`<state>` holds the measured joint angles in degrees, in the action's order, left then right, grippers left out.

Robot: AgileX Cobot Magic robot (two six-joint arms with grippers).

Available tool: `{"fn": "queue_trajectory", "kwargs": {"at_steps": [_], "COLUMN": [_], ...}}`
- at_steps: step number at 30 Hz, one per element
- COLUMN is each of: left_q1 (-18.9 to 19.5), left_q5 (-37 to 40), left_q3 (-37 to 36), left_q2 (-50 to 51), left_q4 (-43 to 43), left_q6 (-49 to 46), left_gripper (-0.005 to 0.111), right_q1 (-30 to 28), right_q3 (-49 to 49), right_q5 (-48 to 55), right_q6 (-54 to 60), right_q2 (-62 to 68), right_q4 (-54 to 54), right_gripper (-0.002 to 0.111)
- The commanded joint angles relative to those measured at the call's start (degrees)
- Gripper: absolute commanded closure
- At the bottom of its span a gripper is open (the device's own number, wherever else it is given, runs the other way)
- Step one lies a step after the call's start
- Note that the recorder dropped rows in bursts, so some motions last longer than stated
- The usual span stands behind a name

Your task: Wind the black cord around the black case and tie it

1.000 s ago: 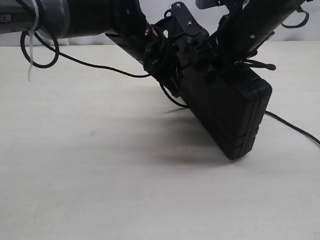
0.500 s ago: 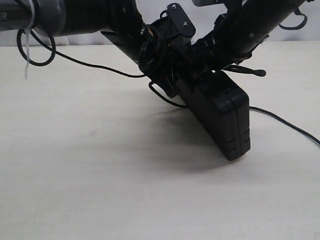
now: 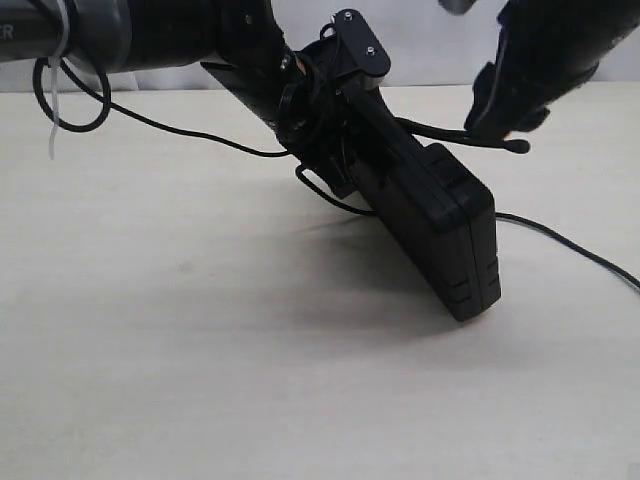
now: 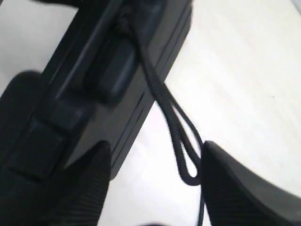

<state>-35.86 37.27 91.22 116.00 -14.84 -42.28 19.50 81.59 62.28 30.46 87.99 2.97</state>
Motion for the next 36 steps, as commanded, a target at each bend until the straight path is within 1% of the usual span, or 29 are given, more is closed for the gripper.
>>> {"fn": "queue_trajectory", "kwargs": {"at_steps": [1,6,10,12,13,15,19,22,24,25,27,29,30,31,33,34,36], "left_q1": [0.1,0.1,0.1,0.1,0.1,0.1,0.1,0.1,0.1,0.1,0.1,0.1,0.1,0.1,0.1,0.1,0.1], "left_q5": [-0.5,-0.5,0.0,0.1,0.1,0.2,0.2,0.4,1.4,2.1,4.2,6.8,8.2,9.8,12.2,13.1,15.1], "left_q3": [-0.2,-0.2,-0.2,-0.2,-0.2,-0.2,-0.2,-0.2,-0.2,-0.2,-0.2,-0.2,-0.2,-0.2,-0.2,-0.2,-0.2], "left_q2": [-0.6,-0.6,-0.6,-0.6,-0.6,-0.6,-0.6,-0.6,-0.6,-0.7,-1.3,-2.1,-2.4,-3.0,-4.0,-4.8,-5.7], "left_q4": [-0.8,-0.8,-0.8,-0.8,-0.8,-0.8,-0.8,-0.8,-0.3,0.7,3.7,6.8,8.7,11.4,18.1,24.6,33.5], "left_q6": [0.5,0.5,0.5,0.5,0.5,0.5,0.5,0.5,0.1,0.1,0.1,0.1,0.5,2.0,8.4,15.0,22.9], "left_gripper": [0.085,0.085,0.085,0.085,0.085,0.085,0.085,0.085,0.083,0.079,0.067,0.056,0.053,0.052,0.053,0.053,0.053], "right_q1": [0.0,0.0,0.0,0.0,0.0,0.0,0.0,0.0,0.0,0.0,0.0,0.0,0.0,0.0,0.0,0.0,0.0], "right_q3": [-3.4,-9.3,-12.4,-12.6,-12.6,-12.6,-12.6,-12.6,-12.6,-12.6,-12.6,-12.6,-12.6,-12.6,-12.6,-12.6,-12.2], "right_q5": [0.1,-8.6,-17.4,-18.8,-19.1,-19.1,-19.0,-19.0,-19.0,-18.9,-18.7,-18.4,-18.1,-18.0,-17.4,-16.3,-15.0], "right_q6": [6.7,6.6,-1.5,-1.8,-1.9,-2.9,-3.4,-5.1,-10.9,-14.6,-20.4,-21.9,-22.7,-24.1,-28.3,-31.5,-33.7], "right_q2": [0.2,0.2,1.0,2.1,2.8,4.1,4.7,4.7,4.7,4.7,4.7,4.7,4.7,4.7,4.7,4.7,4.7], "right_q4": [2.3,5.9,14.2,14.4,14.4,14.3,14.6,16.0,20.5,23.4,27.9,29.2,29.2,30.0,32.4,34.6,35.6], "right_gripper": [0.054,0.054,0.054,0.055,0.057,0.069,0.102,0.104,0.104,0.104,0.104,0.104,0.104,0.104,0.104,0.104,0.104]}}
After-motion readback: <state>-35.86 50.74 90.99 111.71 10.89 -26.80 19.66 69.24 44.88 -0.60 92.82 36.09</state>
